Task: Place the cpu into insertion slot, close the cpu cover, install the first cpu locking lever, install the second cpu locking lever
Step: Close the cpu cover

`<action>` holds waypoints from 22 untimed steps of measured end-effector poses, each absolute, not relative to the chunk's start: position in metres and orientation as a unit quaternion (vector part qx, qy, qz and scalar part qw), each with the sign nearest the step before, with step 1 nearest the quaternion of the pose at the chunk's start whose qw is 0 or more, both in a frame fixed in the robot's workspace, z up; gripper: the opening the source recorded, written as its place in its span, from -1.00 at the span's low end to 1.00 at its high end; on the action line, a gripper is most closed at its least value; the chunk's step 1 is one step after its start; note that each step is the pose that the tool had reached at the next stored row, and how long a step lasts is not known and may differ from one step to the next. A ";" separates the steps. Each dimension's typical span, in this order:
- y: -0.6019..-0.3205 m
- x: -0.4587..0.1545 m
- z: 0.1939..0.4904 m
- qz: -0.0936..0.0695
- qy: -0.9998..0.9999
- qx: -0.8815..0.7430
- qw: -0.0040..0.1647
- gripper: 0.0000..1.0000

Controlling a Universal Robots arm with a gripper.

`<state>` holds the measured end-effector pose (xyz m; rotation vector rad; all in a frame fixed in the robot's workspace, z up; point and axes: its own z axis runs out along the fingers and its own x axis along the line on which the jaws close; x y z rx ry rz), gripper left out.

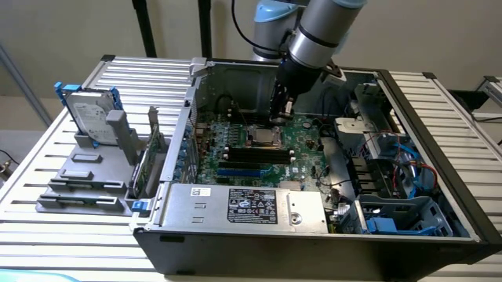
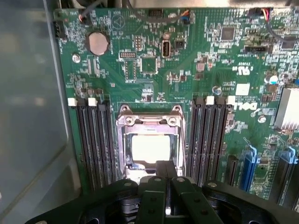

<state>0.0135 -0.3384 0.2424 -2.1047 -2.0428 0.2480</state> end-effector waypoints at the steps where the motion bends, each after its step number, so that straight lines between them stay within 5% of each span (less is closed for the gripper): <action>1: -0.339 0.010 0.241 0.084 -0.691 -0.711 0.099 -0.79; 22: -0.339 -0.024 0.214 0.071 -0.692 -0.709 0.113 -0.79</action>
